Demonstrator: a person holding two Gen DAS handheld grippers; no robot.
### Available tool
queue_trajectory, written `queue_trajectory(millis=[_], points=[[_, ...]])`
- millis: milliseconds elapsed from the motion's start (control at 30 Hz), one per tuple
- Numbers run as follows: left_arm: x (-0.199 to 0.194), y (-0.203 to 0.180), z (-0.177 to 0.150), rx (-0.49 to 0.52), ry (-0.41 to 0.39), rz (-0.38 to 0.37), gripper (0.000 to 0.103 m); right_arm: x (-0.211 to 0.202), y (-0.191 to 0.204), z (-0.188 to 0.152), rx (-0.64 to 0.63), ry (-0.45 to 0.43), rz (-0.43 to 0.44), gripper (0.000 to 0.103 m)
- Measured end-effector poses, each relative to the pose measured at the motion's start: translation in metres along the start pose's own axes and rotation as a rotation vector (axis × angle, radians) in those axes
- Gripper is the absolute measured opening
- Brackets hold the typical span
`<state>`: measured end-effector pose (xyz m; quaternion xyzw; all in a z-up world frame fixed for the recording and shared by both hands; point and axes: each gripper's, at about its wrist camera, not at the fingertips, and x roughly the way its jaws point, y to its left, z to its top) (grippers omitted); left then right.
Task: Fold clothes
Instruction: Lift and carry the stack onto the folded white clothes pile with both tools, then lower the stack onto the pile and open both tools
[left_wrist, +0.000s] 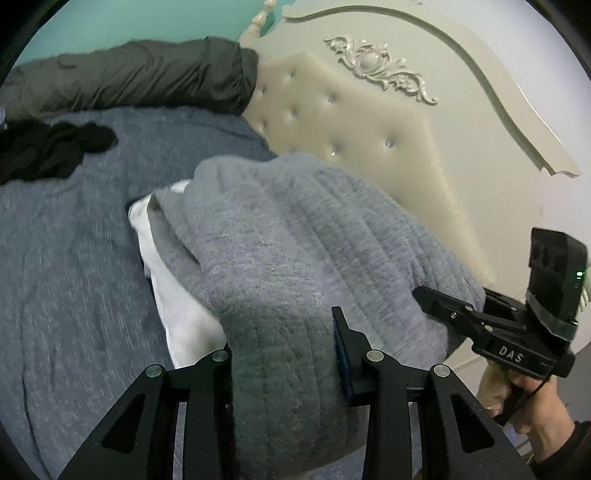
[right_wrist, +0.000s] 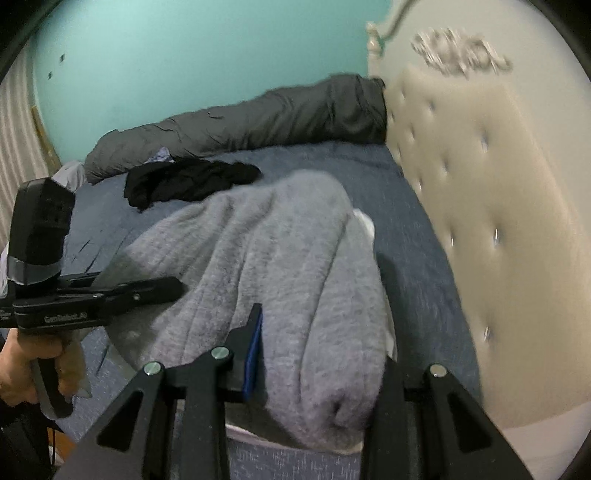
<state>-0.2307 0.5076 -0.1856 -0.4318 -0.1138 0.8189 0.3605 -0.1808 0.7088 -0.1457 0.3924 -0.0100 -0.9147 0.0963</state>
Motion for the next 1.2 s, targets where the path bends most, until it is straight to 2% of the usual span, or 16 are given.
queue_trajectory(millis=[100,200,233,267,333,467,700,733,767,833,867,967,1100,1200], points=[[-0.004,0.002,-0.003,-0.015,0.014,-0.006,0.042,0.001,-0.008,-0.006,0.052,0.000,0.011,0.043],[-0.020,0.005,-0.002,-0.040,0.017,0.009,0.054,0.002,-0.016,-0.012,0.105,0.000,0.021,0.052],[-0.029,0.007,-0.002,-0.045,0.000,0.026,0.061,0.002,-0.019,-0.014,0.121,0.001,0.023,0.052],[-0.039,0.008,-0.002,-0.040,-0.018,0.038,0.062,0.000,-0.018,-0.014,0.124,-0.001,0.017,0.054],[-0.056,0.010,0.001,-0.013,-0.047,0.062,0.062,-0.008,-0.017,-0.011,0.134,-0.032,0.005,0.058],[-0.078,0.011,0.011,0.064,-0.080,0.121,0.062,-0.024,-0.015,-0.005,0.155,-0.094,-0.018,0.058],[-0.068,-0.016,0.018,0.215,-0.073,0.144,0.062,-0.051,-0.011,0.004,0.192,-0.202,-0.059,0.059],[-0.063,-0.020,0.018,0.229,-0.067,0.146,0.062,-0.055,-0.011,0.006,0.197,-0.218,-0.065,0.053],[-0.058,-0.025,0.017,0.242,-0.057,0.147,0.062,-0.059,-0.010,0.007,0.203,-0.233,-0.071,0.040],[-0.045,-0.032,0.015,0.256,-0.028,0.149,0.062,-0.066,-0.008,0.010,0.209,-0.260,-0.081,0.034],[-0.039,-0.033,0.014,0.254,-0.013,0.149,0.062,-0.059,-0.002,0.012,0.181,-0.237,-0.078,0.026],[-0.025,-0.029,0.010,0.250,0.010,0.167,0.062,-0.034,0.009,0.013,0.126,-0.170,-0.087,0.013],[-0.013,-0.020,-0.002,0.260,0.038,0.189,0.062,-0.004,0.000,-0.007,0.151,-0.091,-0.125,0.005],[-0.007,-0.016,-0.009,0.269,0.040,0.187,0.062,0.011,-0.018,-0.025,0.215,-0.071,-0.119,0.001]])
